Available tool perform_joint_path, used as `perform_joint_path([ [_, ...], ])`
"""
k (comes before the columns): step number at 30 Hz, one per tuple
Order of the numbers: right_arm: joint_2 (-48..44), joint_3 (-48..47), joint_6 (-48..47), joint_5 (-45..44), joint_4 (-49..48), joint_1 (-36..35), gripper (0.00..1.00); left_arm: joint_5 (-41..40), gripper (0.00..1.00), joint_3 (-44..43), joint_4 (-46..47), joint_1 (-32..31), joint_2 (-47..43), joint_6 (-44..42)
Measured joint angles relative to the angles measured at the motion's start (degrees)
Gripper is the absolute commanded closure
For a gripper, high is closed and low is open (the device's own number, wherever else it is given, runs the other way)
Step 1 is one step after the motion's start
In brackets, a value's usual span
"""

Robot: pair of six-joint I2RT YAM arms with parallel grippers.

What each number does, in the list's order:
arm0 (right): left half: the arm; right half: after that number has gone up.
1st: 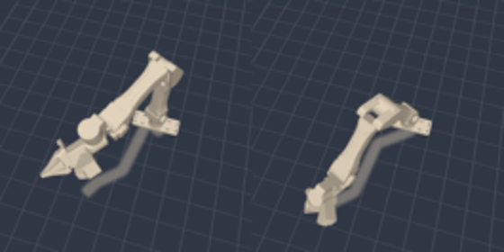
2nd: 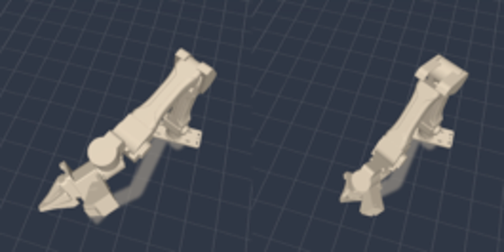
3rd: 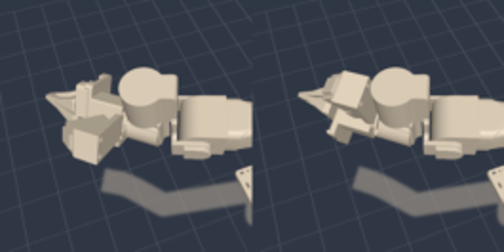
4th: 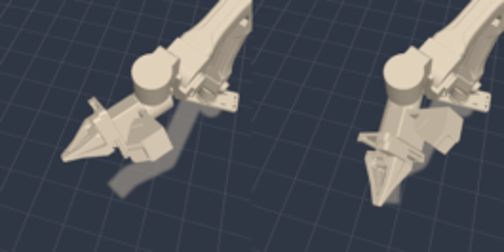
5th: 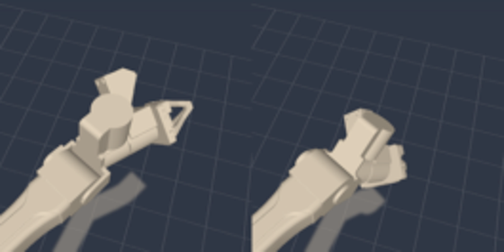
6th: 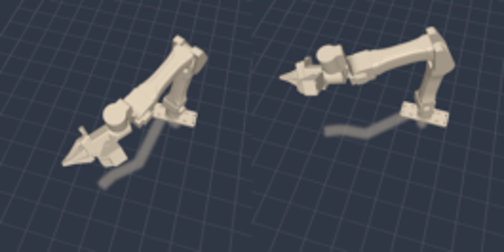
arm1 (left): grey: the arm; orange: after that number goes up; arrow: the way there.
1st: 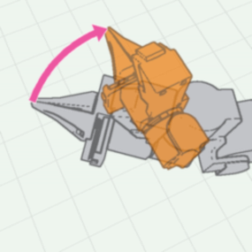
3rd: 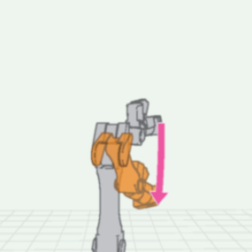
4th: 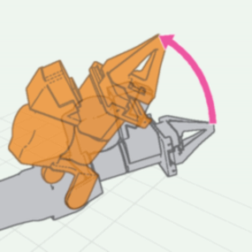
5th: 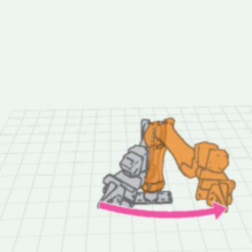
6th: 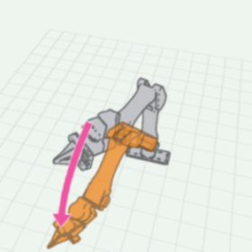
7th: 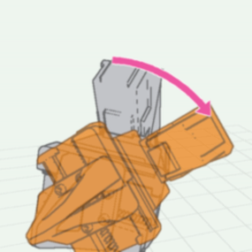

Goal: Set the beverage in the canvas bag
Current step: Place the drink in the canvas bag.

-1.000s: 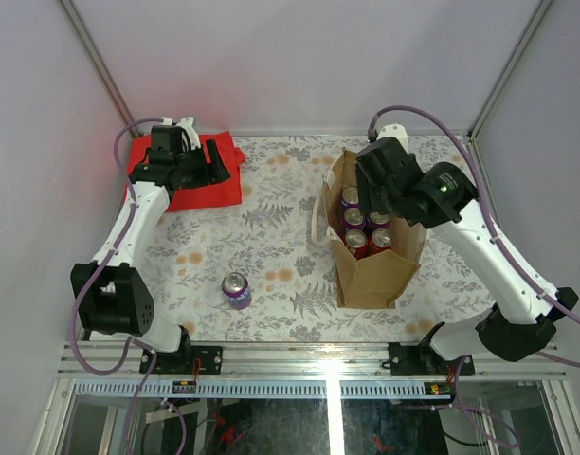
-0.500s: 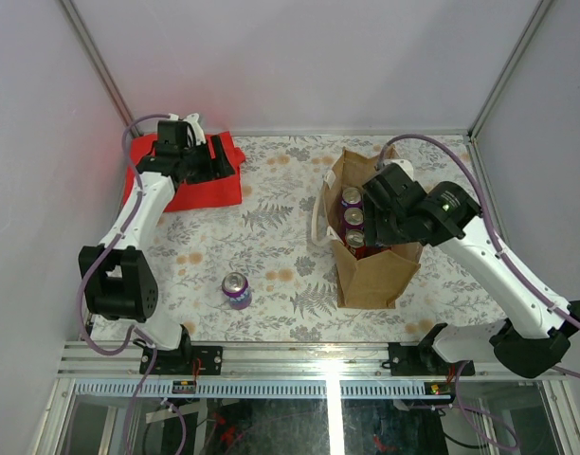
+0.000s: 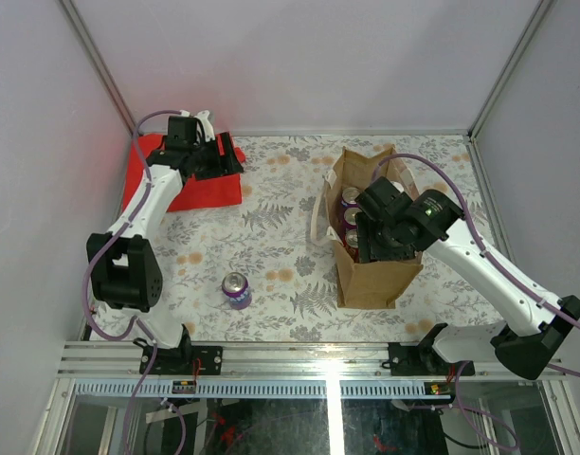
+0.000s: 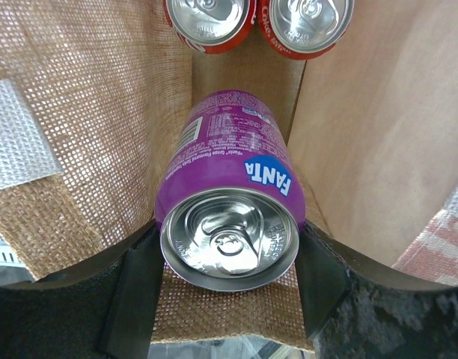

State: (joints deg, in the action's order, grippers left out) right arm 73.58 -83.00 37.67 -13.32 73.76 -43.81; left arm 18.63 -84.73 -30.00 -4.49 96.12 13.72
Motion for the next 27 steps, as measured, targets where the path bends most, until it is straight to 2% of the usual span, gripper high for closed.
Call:
perform_joint_path([
  [19, -2.8, 5.7, 1.9, 4.0, -1.5, 0.1, 1.0, 0.5, 0.3, -2.7, 0.1, -1.5, 3.1, 0.0],
  [27, -1.7, 11.3, 1.3, 6.0, -6.4, 0.3, 1.0, 0.5, 0.3, -3.2, 0.1, -1.8, 3.5, 0.0],
])
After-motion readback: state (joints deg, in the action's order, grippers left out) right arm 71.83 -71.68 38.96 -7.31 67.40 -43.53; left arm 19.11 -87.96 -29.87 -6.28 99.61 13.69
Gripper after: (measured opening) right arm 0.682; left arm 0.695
